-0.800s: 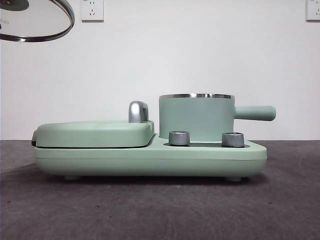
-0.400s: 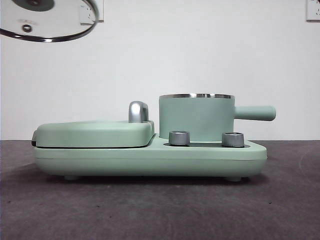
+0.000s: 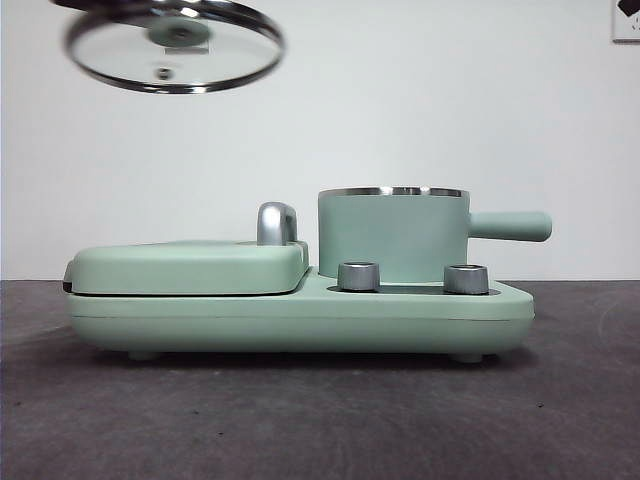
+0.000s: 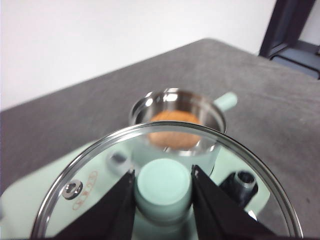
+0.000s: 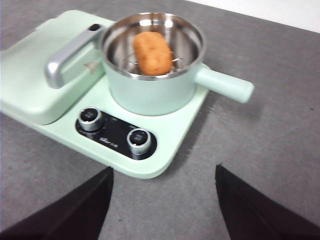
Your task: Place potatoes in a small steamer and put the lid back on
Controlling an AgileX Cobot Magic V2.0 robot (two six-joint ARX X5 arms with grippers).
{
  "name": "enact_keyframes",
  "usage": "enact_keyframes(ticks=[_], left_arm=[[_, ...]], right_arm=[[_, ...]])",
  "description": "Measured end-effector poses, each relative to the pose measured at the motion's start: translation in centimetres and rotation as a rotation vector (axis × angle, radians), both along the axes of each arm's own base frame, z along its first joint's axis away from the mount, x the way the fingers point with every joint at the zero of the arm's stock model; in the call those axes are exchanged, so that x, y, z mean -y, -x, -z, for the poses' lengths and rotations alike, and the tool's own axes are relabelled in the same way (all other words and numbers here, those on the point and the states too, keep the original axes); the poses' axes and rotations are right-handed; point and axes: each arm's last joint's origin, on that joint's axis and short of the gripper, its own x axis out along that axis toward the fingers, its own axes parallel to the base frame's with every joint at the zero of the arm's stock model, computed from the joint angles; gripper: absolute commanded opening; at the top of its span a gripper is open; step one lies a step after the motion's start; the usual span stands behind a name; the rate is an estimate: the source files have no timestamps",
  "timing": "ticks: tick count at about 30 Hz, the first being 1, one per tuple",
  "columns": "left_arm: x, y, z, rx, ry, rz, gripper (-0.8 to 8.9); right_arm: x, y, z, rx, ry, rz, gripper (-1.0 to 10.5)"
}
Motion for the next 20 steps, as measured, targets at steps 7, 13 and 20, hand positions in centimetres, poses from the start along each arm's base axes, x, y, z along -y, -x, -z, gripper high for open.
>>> enact_keyframes(ticks=[7,13,20], left_arm=[[3.8,-3.2,1.7,0.016,-0.008,0.048,0.10],[6.7,-6.1,2.1,-0.002,-0.033,0.069,0.10],[10.2,-9.9,2.2,0.009,-0.048,0.099,0.10]], right_arm=[[0.0,0.0,0.0,-0.006,-0.010,0.021,3.2],[0.0,0.0,0.0,-0.007,-0.013,0.022,3.2],[0.0,0.0,0.0,-0.007,-0.013,0.022,3.2]])
